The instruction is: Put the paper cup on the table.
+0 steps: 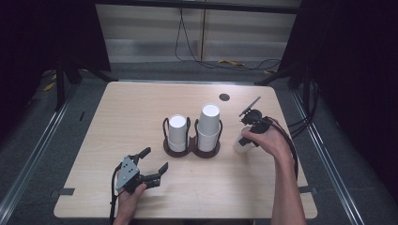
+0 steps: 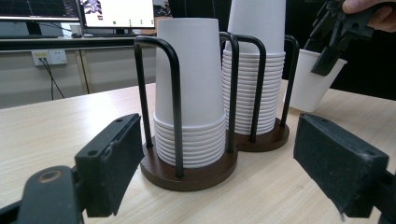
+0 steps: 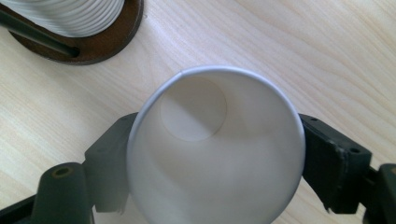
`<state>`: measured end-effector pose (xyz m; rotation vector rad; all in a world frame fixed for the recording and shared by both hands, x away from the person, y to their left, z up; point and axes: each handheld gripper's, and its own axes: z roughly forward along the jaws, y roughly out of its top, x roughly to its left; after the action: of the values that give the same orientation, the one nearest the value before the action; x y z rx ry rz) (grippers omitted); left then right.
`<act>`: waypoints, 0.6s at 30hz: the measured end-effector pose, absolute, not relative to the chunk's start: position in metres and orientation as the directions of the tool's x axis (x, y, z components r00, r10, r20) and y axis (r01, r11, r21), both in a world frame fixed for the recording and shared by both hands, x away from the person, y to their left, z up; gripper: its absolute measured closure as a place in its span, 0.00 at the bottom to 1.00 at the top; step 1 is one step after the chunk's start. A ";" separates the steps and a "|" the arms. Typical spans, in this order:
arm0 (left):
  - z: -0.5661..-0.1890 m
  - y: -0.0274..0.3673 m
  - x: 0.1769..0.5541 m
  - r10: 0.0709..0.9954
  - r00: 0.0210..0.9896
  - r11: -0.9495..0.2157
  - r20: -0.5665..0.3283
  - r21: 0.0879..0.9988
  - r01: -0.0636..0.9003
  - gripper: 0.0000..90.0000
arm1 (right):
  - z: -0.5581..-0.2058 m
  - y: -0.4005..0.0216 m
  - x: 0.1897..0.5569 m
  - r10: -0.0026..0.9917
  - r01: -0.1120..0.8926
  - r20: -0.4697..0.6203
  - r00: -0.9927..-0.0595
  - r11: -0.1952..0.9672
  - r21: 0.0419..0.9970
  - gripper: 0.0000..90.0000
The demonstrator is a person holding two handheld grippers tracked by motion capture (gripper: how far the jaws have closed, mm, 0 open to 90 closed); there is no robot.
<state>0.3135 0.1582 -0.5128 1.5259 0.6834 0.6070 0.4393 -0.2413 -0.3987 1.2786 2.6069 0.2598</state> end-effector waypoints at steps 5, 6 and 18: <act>-0.513 0.158 0.314 0.731 0.682 -0.027 -0.024 0.998 0.064 0.18 | -0.402 -0.236 0.444 0.809 0.764 -0.121 -0.576 0.585 0.272 0.22; -0.513 0.158 0.314 0.731 0.682 -0.028 -0.023 0.998 0.064 0.18 | -0.404 -0.235 0.445 0.807 0.761 -0.123 -0.577 0.587 0.276 0.21; -0.513 0.158 0.313 0.729 0.684 -0.028 -0.022 0.998 0.063 0.18 | -0.419 -0.233 0.449 0.832 0.753 -0.089 -0.548 0.537 0.380 0.18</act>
<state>0.3135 0.1585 -0.5129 1.5258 0.6802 0.6053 0.4492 -0.2329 -0.4191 1.3273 2.5182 0.4365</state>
